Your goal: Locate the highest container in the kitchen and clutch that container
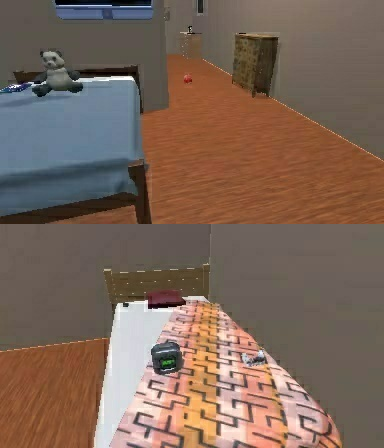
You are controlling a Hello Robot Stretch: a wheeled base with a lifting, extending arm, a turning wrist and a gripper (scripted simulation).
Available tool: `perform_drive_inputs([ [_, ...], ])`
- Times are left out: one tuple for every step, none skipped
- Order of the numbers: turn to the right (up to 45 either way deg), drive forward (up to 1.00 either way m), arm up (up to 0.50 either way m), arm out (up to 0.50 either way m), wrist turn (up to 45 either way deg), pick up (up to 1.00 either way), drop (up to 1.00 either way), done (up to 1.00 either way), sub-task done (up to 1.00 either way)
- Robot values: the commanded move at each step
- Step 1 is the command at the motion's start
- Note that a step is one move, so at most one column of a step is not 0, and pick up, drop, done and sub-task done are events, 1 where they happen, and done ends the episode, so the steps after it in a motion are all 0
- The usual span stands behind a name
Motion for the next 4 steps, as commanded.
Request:
perform_drive_inputs([
  [0.0,0.60,0.00,0.00,0.0,0.00,0.00,0.00,0.00],
  [27.0,0.00,0.00,0.00,0.0,0.00,0.00,0.00,0.00],
  [0.0,0.40,0.00,0.00,0.0,0.00,0.00,0.00,0.00],
  [-21.0,0.00,0.00,0.00,0.0,0.00,0.00,0.00,0.00],
])
